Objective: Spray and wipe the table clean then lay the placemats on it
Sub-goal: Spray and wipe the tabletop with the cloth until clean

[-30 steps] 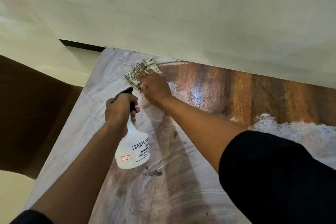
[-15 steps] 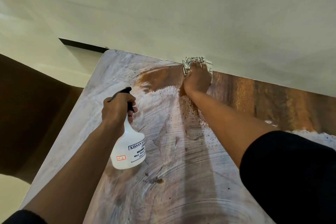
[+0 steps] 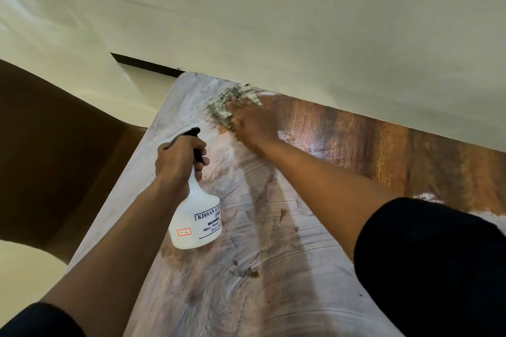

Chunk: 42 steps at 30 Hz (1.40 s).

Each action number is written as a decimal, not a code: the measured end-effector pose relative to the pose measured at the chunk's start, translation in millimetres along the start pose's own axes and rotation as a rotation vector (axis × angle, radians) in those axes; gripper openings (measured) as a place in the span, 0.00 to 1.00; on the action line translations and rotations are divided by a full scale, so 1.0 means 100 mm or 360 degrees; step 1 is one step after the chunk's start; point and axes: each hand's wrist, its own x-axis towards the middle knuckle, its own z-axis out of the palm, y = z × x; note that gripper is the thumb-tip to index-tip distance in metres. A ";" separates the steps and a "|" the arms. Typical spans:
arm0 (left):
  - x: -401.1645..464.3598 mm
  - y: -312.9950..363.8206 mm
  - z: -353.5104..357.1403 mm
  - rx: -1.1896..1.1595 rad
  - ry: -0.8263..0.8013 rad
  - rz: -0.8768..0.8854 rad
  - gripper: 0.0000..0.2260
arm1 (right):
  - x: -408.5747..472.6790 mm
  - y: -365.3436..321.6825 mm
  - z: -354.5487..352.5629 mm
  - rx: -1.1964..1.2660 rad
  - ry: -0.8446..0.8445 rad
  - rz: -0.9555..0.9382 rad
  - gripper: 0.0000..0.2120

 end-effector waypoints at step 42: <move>0.09 0.31 -0.75 -0.0040 -0.0011 -0.0119 0.04 | 0.54 -0.53 0.29 0.0030 0.0494 0.0694 0.19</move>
